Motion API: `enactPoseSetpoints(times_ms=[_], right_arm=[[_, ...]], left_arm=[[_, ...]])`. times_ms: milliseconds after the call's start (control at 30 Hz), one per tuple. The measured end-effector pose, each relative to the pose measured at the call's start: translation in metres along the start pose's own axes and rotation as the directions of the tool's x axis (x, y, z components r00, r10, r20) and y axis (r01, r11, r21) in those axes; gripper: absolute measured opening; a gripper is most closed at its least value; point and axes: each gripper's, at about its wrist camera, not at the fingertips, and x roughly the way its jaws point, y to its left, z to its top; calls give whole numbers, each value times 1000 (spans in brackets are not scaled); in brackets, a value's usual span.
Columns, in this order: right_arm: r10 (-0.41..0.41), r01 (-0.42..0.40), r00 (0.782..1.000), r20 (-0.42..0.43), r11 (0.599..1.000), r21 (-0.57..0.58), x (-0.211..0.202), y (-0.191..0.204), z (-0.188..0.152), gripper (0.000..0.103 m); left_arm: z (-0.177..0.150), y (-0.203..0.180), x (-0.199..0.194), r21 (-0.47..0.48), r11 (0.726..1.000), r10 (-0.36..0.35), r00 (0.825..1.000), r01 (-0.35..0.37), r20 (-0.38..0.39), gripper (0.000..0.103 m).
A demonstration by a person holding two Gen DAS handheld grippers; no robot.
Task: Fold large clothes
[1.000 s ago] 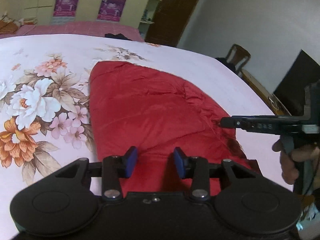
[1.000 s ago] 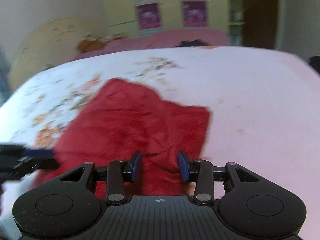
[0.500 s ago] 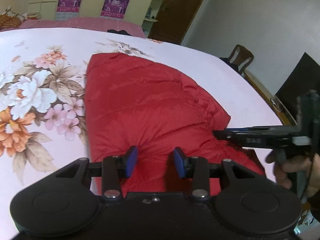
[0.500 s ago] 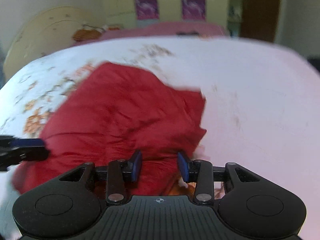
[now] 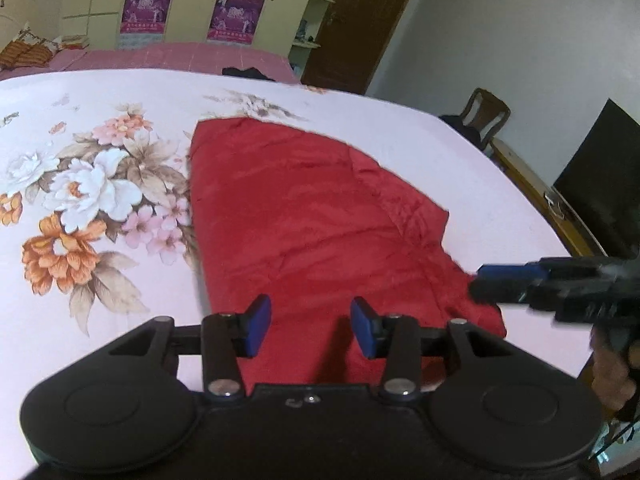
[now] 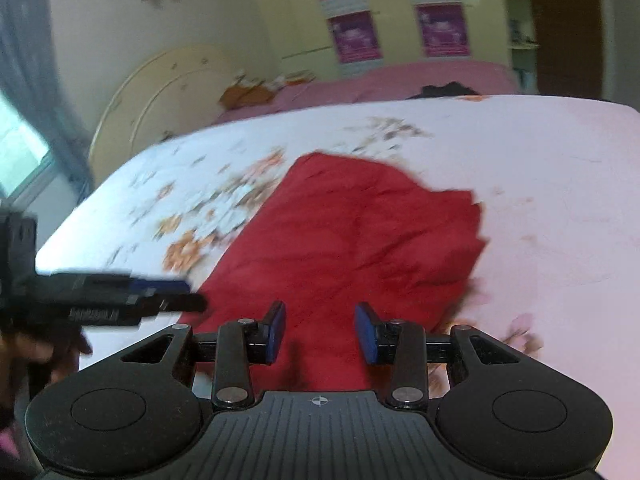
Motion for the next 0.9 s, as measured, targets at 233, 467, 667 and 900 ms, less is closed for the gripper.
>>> enactPoseSetpoints(times_ms=[233, 467, 667, 900], right_arm=[[-44, 45, 991, -128, 999, 1, 45, -11, -36, 25], [-56, 57, 998, -35, 998, 27, 29, -17, -15, 26], [-127, 110, 982, 142, 987, 120, 20, -58, 30, 49], [-139, 122, 989, 52, 961, 250, 80, -113, 37, 4]], left_arm=[[-23, -6, 18, 62, 996, 59, 998, -57, -27, 41], [-11, -3, 11, 62, 997, 41, 999, -38, -36, 50], [27, 7, 11, 13, 999, 41, 994, -43, 97, 74], [42, 20, 71, -37, 996, 85, 996, -86, -19, 74]])
